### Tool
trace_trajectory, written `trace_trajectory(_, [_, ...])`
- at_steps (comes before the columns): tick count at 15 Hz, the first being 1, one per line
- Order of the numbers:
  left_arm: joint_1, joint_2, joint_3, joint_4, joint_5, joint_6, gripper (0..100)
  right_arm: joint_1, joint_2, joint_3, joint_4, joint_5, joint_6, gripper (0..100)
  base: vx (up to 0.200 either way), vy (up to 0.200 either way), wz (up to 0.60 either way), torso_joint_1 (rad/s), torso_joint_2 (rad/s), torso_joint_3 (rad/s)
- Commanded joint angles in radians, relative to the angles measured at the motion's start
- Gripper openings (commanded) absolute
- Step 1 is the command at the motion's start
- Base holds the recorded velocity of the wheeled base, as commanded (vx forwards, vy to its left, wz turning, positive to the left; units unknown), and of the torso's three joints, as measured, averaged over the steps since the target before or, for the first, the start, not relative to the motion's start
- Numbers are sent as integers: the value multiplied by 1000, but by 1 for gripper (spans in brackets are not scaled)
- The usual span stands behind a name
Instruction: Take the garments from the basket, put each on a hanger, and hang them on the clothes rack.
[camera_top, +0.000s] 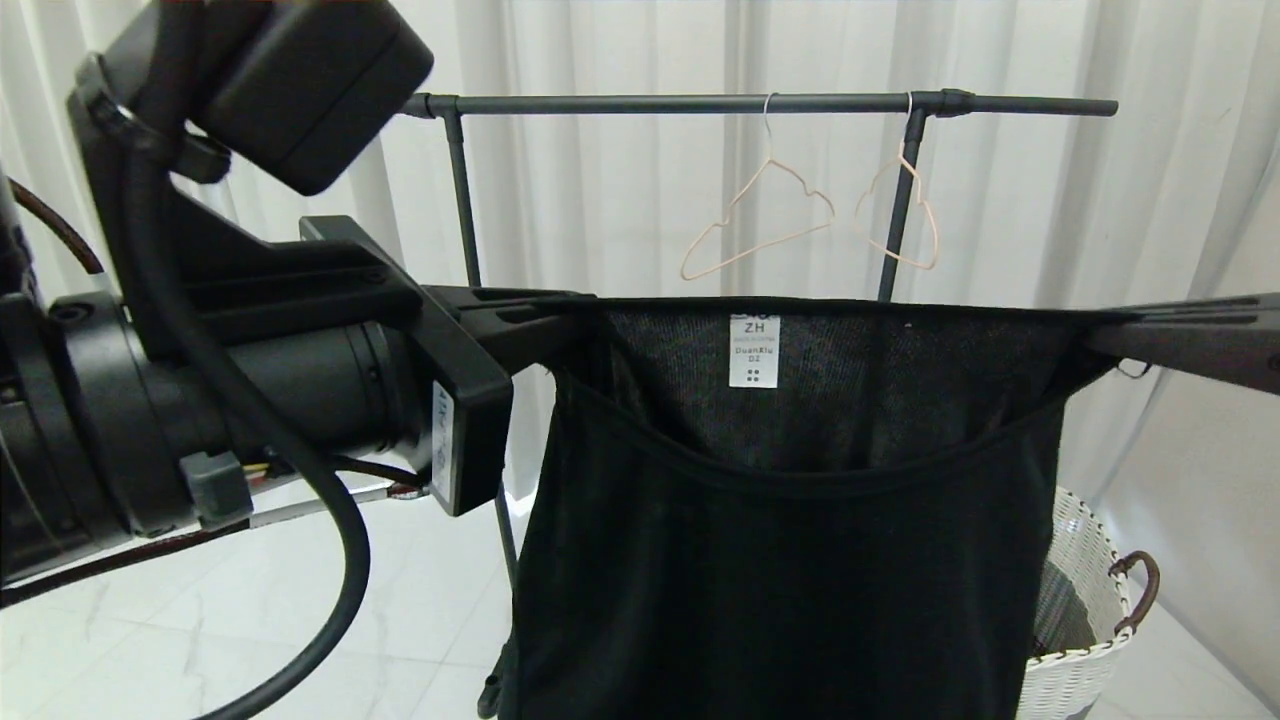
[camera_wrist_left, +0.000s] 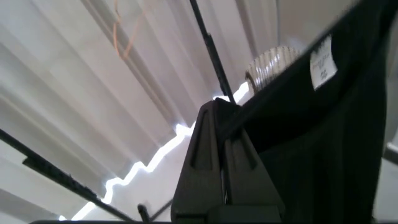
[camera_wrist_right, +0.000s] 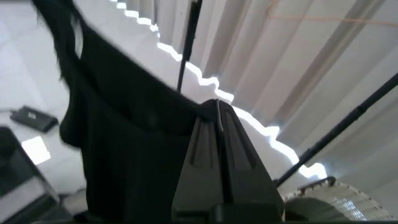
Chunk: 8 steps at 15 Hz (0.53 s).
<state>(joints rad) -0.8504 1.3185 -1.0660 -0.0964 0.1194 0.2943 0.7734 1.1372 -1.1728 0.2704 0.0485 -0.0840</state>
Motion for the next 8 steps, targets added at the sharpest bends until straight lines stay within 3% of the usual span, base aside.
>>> trace_trajectory(1, [4,21,-2,-2,0,0,0,3,-27,7,3,-4,-8,0,0,0,0,0,0,0])
trace_trajectory(8, [28,33,-3,-5,0,-1,0,3,-42,13,-51,-18,-11,0,0,0,0,0,0,0])
